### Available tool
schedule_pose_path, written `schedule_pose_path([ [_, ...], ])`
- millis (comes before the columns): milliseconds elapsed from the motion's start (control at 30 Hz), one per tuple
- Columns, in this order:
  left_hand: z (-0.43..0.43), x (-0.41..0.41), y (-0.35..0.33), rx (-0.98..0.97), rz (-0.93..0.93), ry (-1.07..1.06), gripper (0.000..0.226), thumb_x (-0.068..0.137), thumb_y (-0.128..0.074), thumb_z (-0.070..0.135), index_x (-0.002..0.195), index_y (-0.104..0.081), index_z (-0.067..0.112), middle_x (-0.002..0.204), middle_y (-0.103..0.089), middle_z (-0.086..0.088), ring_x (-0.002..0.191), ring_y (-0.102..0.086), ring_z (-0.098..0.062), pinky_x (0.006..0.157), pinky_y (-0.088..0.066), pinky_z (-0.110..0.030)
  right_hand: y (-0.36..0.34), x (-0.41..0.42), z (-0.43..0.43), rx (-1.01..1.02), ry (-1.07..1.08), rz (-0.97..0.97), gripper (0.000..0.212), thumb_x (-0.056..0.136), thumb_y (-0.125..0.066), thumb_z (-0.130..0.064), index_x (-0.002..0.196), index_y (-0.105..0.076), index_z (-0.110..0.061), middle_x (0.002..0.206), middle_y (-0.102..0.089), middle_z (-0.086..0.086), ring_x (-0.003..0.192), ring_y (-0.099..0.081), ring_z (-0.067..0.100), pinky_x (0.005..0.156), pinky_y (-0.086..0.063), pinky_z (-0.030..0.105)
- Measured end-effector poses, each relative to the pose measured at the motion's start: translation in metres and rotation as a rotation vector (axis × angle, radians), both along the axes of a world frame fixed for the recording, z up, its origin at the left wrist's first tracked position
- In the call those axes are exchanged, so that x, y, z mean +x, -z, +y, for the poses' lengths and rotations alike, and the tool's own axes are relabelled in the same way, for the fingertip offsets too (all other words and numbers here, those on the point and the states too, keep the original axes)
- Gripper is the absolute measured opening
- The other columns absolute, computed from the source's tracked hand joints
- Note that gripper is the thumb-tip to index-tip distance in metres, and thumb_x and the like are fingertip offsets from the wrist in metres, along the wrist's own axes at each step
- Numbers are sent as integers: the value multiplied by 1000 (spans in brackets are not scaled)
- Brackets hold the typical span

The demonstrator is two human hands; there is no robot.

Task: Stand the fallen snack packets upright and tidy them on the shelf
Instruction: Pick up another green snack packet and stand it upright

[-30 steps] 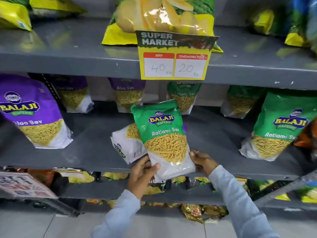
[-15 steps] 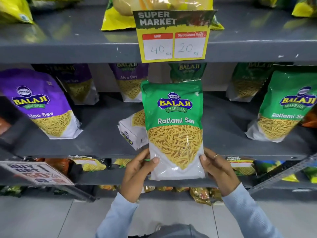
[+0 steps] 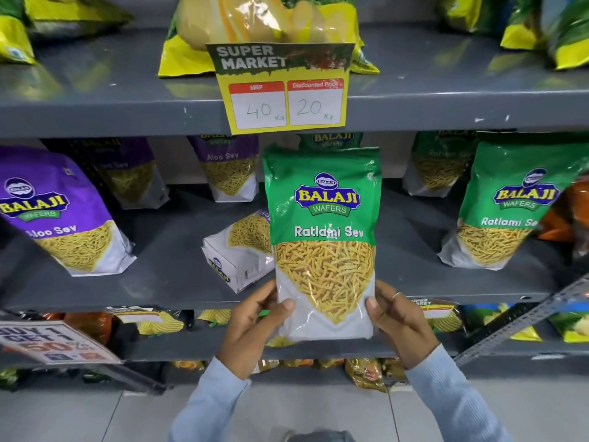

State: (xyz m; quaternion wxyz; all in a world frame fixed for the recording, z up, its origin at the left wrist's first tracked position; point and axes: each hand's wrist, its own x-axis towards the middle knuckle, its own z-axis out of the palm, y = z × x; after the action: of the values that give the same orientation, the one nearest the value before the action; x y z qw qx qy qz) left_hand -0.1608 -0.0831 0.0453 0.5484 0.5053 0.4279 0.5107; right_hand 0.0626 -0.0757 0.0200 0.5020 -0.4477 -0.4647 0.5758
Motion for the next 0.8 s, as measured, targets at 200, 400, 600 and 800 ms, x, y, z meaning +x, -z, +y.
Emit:
schedule_pose_path([
  [200, 43, 23, 16, 36, 89, 6, 41, 84, -61, 4, 121, -52, 19, 116, -64, -6, 108, -61, -13, 83, -50, -14, 9, 26, 53, 123, 0, -139, 50, 78, -57, -16, 126, -49, -6, 117, -66, 2, 110, -60, 11, 92, -49, 25],
  [400, 86, 48, 38, -9, 297, -55, 71, 73, -62, 51, 131, -35, 20, 129, -42, -2, 124, -40, -17, 99, -34, -28, 40, 36, 102, 98, 101, -168, 53, 75, -55, 0, 127, -45, 1, 105, -71, -3, 106, -60, 15, 94, -48, 27],
  [600, 122, 60, 81, -47, 516, -101, 86, 72, -47, 71, 138, -26, 19, 137, -48, -16, 126, -46, -30, 106, -38, -49, 62, 35, 122, 71, 212, -165, 55, 68, -52, 2, 122, -45, -4, 102, -71, -13, 98, -63, 0, 91, -50, 21],
  [800, 145, 72, 75, 40, 634, -135, 55, 89, -48, 10, 139, -26, 11, 136, -49, -19, 122, -48, -37, 102, -39, -43, 65, 37, 144, 86, 206, -134, 46, 75, -51, 8, 117, -40, -7, 96, -71, -21, 95, -61, -9, 83, -49, 10],
])
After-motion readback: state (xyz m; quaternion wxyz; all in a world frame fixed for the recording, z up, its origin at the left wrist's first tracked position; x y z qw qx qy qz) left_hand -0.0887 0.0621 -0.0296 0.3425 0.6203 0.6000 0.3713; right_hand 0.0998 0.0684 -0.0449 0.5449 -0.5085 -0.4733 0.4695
